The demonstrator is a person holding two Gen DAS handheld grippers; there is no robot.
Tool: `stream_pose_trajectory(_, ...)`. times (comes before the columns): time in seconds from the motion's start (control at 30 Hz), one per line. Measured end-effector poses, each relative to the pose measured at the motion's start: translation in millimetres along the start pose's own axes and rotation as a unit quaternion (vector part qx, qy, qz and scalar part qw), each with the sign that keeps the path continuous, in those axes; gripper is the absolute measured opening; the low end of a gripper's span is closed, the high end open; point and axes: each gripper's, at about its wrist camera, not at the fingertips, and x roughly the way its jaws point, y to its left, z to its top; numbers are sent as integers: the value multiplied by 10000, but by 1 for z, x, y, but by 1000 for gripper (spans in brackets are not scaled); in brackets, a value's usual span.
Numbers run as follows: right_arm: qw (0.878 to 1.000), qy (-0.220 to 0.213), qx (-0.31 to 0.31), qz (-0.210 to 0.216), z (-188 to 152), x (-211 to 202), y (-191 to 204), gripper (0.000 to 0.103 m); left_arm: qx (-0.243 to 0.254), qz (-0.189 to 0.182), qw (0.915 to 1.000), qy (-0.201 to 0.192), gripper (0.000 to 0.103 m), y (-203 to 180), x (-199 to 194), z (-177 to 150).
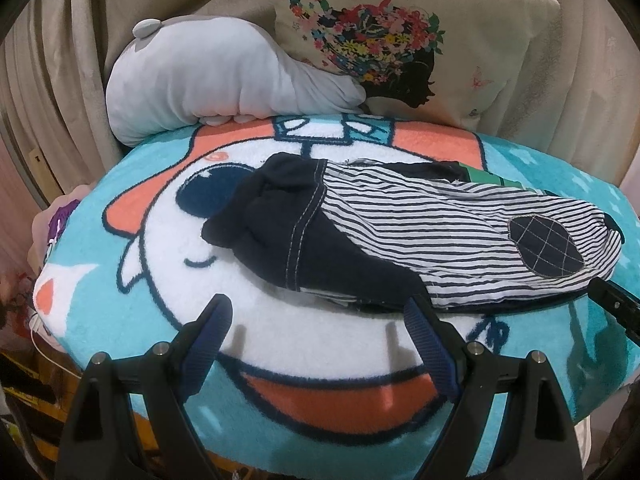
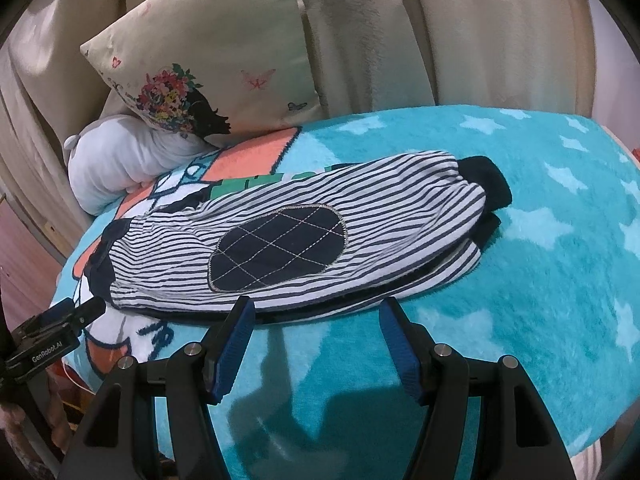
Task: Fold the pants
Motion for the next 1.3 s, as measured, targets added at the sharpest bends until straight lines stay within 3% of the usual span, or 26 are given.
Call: stream_pose_trajectory(1.3, 9999, 26, -147, -66, -3, 3, 7, 70, 33, -109, 9999, -44, 87, -7, -1, -5)
